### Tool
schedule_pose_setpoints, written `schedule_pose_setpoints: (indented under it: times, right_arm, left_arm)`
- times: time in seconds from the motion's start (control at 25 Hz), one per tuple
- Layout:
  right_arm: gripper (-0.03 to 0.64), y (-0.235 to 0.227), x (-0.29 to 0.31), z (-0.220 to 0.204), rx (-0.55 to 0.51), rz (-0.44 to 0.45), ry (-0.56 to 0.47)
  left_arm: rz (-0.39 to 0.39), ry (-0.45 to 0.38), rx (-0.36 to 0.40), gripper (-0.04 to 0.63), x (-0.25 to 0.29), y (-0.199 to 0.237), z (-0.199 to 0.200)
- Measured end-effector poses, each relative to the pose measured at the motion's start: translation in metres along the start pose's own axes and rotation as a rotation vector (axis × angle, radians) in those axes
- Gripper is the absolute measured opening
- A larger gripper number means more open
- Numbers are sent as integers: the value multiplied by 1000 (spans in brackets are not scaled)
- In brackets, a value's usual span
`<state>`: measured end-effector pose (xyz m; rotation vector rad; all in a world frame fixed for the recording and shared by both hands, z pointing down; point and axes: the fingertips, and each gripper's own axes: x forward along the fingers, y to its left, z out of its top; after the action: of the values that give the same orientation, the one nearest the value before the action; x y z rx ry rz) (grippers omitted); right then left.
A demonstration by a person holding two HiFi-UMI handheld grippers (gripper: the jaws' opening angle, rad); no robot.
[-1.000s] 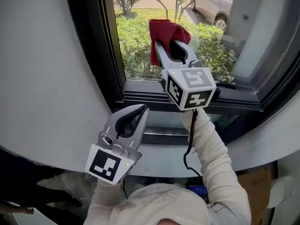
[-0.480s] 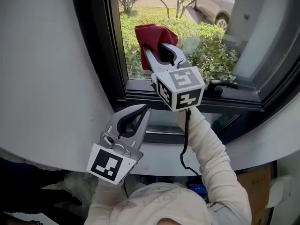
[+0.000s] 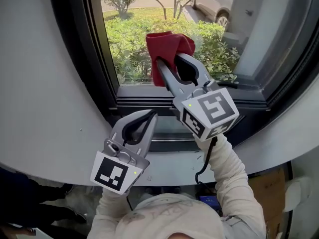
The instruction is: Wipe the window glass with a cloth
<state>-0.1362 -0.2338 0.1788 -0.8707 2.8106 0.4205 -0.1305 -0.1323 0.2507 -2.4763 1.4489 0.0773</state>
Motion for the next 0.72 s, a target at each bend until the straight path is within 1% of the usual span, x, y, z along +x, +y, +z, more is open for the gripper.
schedule_pose_setpoints:
  times: [0.16, 0.36, 0.44, 0.52, 0.6, 0.72]
  right_arm:
    - [115, -1, -47, -4, 69, 30, -18]
    - [115, 6, -100, -21, 86, 29, -13]
    - [114, 9, -118, -30, 91, 18, -10]
    - [115, 11, -133, -41, 110, 2, 2]
    - [115, 12, -141, -49, 134, -10, 9]
    - [115, 10, -144, -46, 136, -17, -2]
  left_arm:
    - [-32, 5, -14, 0, 11, -14, -4]
    - [-49, 29, -41, 0, 20, -24, -12]
    - [-61, 7, -43, 0, 24, -29, -9]
    - [-70, -4, -44, 0, 28, -33, -8]
    - [-70, 9, -52, 0, 30, -35, -11]
    - [-80, -2, -57, 0, 32, -37, -10]
